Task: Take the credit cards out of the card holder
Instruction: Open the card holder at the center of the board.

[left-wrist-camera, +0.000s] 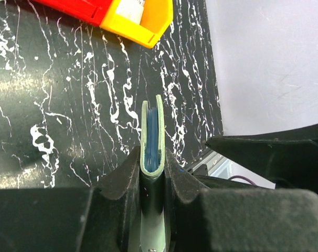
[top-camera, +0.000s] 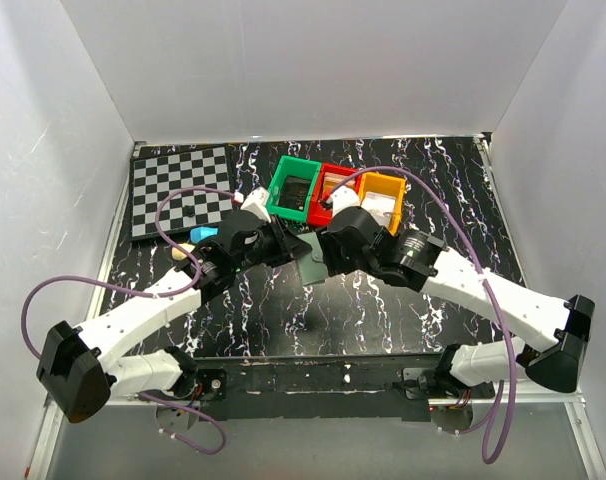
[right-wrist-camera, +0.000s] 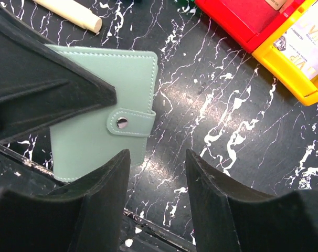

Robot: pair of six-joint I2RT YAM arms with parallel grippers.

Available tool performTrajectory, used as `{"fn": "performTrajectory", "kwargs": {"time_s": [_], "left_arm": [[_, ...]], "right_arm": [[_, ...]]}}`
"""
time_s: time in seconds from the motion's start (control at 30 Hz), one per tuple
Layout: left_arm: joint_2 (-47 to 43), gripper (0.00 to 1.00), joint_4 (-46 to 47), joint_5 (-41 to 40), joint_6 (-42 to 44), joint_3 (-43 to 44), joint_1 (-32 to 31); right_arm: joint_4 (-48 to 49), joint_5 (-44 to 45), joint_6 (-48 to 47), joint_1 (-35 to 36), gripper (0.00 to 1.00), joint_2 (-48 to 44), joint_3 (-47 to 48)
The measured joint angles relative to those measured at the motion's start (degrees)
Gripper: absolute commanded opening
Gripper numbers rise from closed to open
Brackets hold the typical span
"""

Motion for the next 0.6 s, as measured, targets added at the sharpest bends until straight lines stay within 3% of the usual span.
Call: {"fn": "performTrajectory", "kwargs": {"time_s": [0.6], "left_arm": [[0.90,0.00,-5.97,-1.95,-5.46,2.32,-1.22]], "right_arm": [[0.00,4.35,0.42,4.17,0.51,8.46,6.14]]}}
